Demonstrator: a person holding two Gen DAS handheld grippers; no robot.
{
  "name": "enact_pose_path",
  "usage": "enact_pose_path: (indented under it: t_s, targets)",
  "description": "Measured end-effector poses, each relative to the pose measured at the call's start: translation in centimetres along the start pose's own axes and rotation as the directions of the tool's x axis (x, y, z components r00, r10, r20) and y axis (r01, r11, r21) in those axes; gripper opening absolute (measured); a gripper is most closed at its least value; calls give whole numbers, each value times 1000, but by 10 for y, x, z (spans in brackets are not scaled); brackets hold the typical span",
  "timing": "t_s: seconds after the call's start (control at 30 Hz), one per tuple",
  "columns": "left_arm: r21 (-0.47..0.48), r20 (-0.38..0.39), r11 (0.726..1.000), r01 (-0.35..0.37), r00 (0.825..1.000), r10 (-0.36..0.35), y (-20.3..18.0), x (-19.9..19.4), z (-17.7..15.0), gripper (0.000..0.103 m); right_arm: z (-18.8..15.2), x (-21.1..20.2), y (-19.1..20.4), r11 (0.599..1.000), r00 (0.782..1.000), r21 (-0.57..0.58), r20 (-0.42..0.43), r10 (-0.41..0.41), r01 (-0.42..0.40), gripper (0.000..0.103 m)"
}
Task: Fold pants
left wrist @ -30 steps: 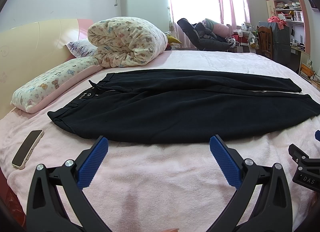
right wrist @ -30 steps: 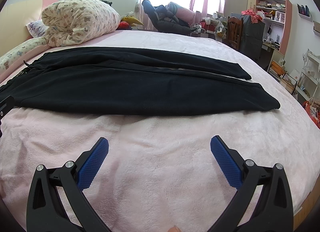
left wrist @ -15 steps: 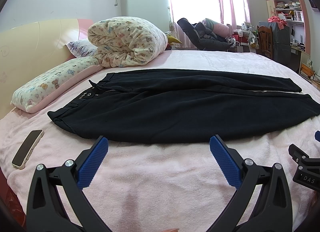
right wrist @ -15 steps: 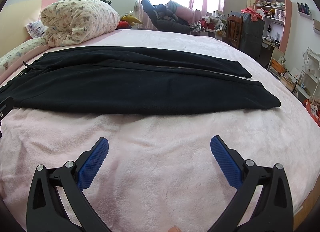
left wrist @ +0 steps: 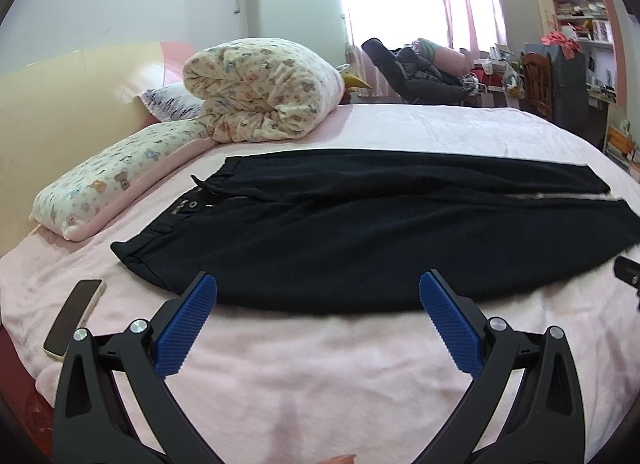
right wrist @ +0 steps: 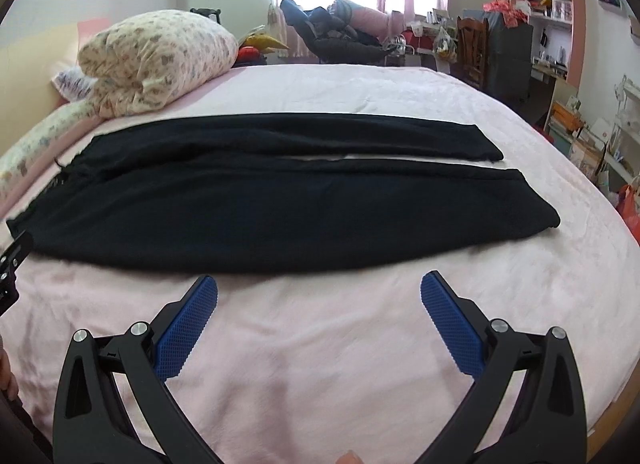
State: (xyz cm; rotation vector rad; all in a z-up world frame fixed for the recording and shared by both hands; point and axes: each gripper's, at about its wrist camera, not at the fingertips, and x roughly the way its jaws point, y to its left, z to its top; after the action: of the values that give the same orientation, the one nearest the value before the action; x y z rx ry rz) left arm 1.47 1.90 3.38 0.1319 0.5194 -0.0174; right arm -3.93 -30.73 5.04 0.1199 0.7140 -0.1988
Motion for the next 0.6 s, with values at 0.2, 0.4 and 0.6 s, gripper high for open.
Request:
enact_pose_path:
  t_s: [0.2, 0.4, 0.6]
  targets:
    - [-37, 7, 998, -44, 999, 45, 15, 26, 40, 101, 59, 30, -42, 991, 990, 131, -140, 29, -10, 102]
    - [-105, -16, 994, -7, 1000, 5, 19, 61, 41, 101, 132, 76, -102, 913, 969, 407, -227, 94, 7, 102]
    - [-38, 38, 999, -30, 999, 32, 9, 75, 27, 101, 173, 135, -142, 782, 954, 622, -203, 222, -50, 102]
